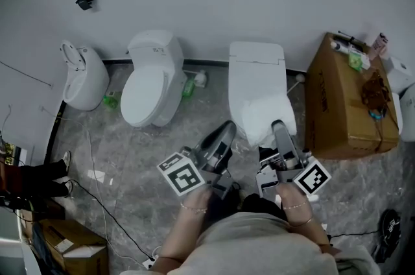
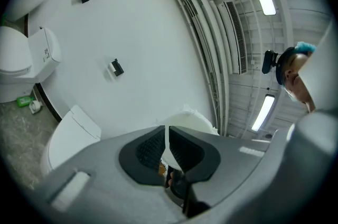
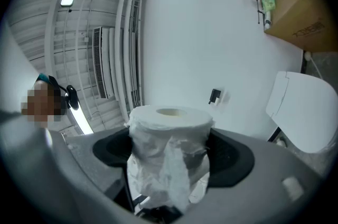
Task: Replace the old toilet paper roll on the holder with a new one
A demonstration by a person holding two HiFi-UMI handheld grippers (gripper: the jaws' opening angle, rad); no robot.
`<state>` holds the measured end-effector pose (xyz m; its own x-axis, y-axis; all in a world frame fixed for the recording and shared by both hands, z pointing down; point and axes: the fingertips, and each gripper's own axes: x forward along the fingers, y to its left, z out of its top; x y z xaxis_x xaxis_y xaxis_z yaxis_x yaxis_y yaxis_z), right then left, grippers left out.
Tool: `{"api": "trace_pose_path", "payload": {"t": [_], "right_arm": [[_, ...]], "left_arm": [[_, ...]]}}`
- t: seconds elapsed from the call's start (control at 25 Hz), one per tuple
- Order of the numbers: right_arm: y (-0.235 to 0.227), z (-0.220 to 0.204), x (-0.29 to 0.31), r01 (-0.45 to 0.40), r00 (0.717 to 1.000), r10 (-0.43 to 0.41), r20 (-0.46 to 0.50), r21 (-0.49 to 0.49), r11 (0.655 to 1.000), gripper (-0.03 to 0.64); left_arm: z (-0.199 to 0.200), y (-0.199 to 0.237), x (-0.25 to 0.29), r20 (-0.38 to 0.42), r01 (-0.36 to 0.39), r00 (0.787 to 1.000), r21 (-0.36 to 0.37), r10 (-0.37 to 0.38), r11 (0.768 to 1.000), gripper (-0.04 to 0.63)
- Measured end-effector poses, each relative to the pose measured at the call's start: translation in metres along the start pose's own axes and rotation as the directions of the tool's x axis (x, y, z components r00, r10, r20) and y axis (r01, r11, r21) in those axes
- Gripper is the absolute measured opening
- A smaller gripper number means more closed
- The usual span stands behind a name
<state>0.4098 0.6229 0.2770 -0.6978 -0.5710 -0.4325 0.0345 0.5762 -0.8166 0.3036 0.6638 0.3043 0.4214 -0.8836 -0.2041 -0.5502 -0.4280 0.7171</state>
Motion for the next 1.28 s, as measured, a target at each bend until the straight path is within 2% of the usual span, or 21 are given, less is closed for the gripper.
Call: {"api": "trace_pose_path", "payload": {"t": [0.24, 0.48, 0.8, 1.04, 1.28], "right_arm": [[-0.024, -0.012, 0.061, -0.007, 1.000, 0.007, 0.001, -0.005, 1.000, 0.419], [-0.059, -0.020, 0.144, 0.016, 1.000, -0.015, 0.022, -0.035, 0.999, 0.419], [-0.095, -0.040, 0.245, -0.006, 0.997, 0.010, 0.077, -0.055, 0.998, 0.419], [-0.111, -0.046, 0.255, 0.006, 0.995, -0.002, 0.098, -0.046, 0.999, 0.419], [-0.139, -0.063, 0.313, 0.051, 0.995, -0.045, 0.094, -0.063, 0.997, 0.419]], "left_arm": [[0.046, 0.041, 0.021, -0.022, -0.016, 1.000, 0.120, 0.019, 0.993, 0.008], [0.105, 0.098, 0.051, -0.059, 0.014, 0.998, 0.144, -0.006, 0.990, 0.008], [0.178, 0.164, 0.079, -0.108, 0.098, 0.991, 0.138, -0.083, 0.986, 0.008], [0.183, 0.184, 0.079, -0.117, 0.114, 0.988, 0.090, -0.103, 0.989, 0.008], [0.229, 0.234, 0.091, -0.112, 0.110, 0.988, 0.061, -0.102, 0.992, 0.008]]}}
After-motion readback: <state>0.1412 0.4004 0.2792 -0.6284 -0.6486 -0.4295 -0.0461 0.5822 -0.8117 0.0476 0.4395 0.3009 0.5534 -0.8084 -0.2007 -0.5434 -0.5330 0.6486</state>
